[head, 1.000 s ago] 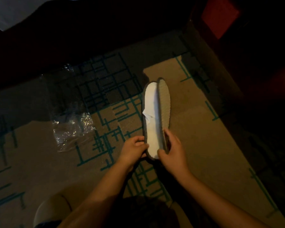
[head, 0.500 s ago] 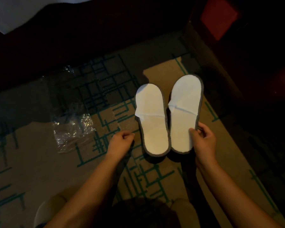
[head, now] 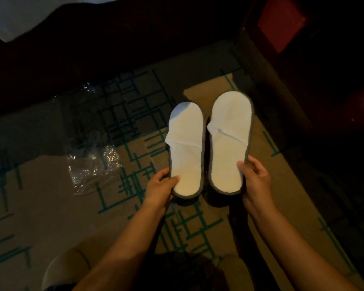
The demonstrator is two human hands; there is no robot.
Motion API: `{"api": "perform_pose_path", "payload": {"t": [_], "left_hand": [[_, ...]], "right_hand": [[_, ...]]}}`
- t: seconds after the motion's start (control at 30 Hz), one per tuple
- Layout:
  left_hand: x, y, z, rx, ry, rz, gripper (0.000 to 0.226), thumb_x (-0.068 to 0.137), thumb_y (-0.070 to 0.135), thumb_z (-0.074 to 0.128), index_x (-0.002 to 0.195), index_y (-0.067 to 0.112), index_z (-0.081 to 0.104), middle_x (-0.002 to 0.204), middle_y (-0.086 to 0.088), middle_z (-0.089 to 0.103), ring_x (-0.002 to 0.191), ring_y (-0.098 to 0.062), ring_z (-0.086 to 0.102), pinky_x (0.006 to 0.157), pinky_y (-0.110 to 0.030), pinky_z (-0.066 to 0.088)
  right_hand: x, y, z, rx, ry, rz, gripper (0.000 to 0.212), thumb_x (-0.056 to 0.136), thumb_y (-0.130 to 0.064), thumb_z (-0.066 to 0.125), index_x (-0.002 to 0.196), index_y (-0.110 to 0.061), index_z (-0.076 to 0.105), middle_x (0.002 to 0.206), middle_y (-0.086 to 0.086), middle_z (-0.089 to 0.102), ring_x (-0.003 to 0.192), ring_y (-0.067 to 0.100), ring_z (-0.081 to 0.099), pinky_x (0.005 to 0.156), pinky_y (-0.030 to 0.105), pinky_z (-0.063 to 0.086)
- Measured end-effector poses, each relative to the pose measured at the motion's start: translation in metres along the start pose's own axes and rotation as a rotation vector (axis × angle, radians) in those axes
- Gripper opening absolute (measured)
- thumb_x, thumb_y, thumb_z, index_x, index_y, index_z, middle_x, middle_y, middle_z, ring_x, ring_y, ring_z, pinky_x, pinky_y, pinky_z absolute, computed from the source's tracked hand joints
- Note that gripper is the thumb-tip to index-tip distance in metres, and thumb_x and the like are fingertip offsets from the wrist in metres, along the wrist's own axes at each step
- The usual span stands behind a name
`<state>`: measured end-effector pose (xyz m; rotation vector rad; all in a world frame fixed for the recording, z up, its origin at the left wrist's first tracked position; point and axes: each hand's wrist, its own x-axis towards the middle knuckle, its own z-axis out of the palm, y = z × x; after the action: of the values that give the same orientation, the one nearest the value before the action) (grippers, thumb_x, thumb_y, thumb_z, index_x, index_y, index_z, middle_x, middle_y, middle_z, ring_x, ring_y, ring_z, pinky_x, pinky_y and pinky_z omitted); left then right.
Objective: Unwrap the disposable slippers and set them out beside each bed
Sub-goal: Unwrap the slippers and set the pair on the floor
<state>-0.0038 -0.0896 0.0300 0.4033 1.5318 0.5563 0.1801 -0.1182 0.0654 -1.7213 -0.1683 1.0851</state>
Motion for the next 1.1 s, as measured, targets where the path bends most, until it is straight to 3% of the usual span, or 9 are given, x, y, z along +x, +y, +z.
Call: {"api": "perform_pose_path", "payload": {"t": [0.13,0.3,0.47,0.6,0.67,0.73,0.83,0.97,1.1], "left_hand": [[-0.005,0.004,-0.006,0.071,-0.044,0.019,0.034,0.09,0.005,0.049,0.123,0.008,0.054,0.1,-0.008,0.061,0.073,-0.011,0.059,0.067,-0.024,0.052],[-0.01,0.005,-0.001,-0.071,-0.183,-0.069,0.028,0.091,0.034,0.046,0.106,0.014,0.06,0.095,-0.003,0.066,0.081,-0.016,0.062,0.065,-0.029,0.053],[-0.011,0.001,-0.003,0.077,-0.048,0.096,0.031,0.081,0.008,0.064,0.108,0.017,0.052,0.11,-0.012,0.062,0.097,-0.029,0.062,0.081,-0.038,0.052],[-0.004,0.014,-0.023,0.284,-0.132,0.122,0.043,0.079,0.009,0.067,0.119,0.011,0.053,0.109,-0.011,0.061,0.089,-0.022,0.06,0.076,-0.034,0.051],[0.002,0.028,-0.037,0.581,-0.262,0.196,0.042,0.075,0.014,0.07,0.115,0.012,0.058,0.103,-0.009,0.066,0.084,-0.016,0.061,0.075,-0.03,0.051],[0.005,0.046,-0.045,0.889,-0.403,0.288,0.03,0.077,0.013,0.07,0.107,0.017,0.064,0.085,0.006,0.066,0.071,0.002,0.06,0.071,-0.021,0.049],[0.008,0.068,-0.046,0.965,-0.481,0.366,0.032,0.076,0.011,0.071,0.105,0.022,0.065,0.085,0.016,0.062,0.063,0.02,0.056,0.067,-0.009,0.046],[0.007,0.084,-0.049,0.822,-0.553,0.321,0.033,0.075,0.011,0.071,0.092,0.037,0.06,0.097,0.02,0.06,0.082,0.009,0.059,0.076,-0.011,0.048],[0.009,0.082,-0.057,0.62,-0.613,0.19,0.032,0.072,0.01,0.073,0.093,0.031,0.064,0.096,0.01,0.065,0.072,0.005,0.066,0.066,-0.011,0.054]], "right_hand": [[0.002,0.0,0.003,0.021,-0.033,0.014,0.019,0.084,0.002,0.058,0.092,-0.015,0.057,0.062,-0.009,0.069,0.054,0.0,0.062,0.058,0.019,0.052],[-0.012,0.02,0.037,-0.148,-0.18,0.07,0.02,0.082,0.005,0.06,0.081,-0.014,0.056,0.047,-0.013,0.066,0.044,-0.005,0.059,0.049,0.012,0.05],[-0.019,0.019,0.055,-0.453,-0.348,0.087,0.025,0.083,-0.011,0.065,0.107,-0.014,0.06,0.087,-0.002,0.062,0.083,0.014,0.062,0.072,0.025,0.052],[-0.003,0.002,0.044,-0.888,-0.274,-0.551,0.063,0.077,-0.021,0.069,0.134,-0.024,0.044,0.126,0.005,0.043,0.117,0.02,0.041,0.096,0.034,0.04],[0.006,-0.015,0.041,-1.146,-0.346,-0.994,0.068,0.073,-0.026,0.063,0.137,-0.029,0.039,0.141,0.008,0.041,0.129,0.025,0.028,0.104,0.048,0.032],[0.012,-0.033,0.045,-1.444,-0.523,-1.197,0.067,0.074,-0.027,0.061,0.136,-0.034,0.039,0.149,0.003,0.037,0.139,0.024,0.018,0.11,0.059,0.017],[0.018,-0.044,0.058,-1.712,-0.862,-0.907,0.044,0.084,-0.027,0.056,0.127,-0.035,0.05,0.137,-0.006,0.052,0.135,0.02,0.035,0.112,0.06,-0.001],[0.027,-0.045,0.062,-1.414,-1.121,-0.484,0.032,0.078,-0.015,0.067,0.11,-0.015,0.064,0.107,0.0,0.067,0.103,0.02,0.061,0.093,0.038,0.048],[0.035,-0.037,0.058,-1.182,-1.198,-0.278,0.022,0.079,-0.005,0.067,0.101,-0.01,0.068,0.104,0.008,0.069,0.096,0.018,0.064,0.086,0.031,0.048]]}}
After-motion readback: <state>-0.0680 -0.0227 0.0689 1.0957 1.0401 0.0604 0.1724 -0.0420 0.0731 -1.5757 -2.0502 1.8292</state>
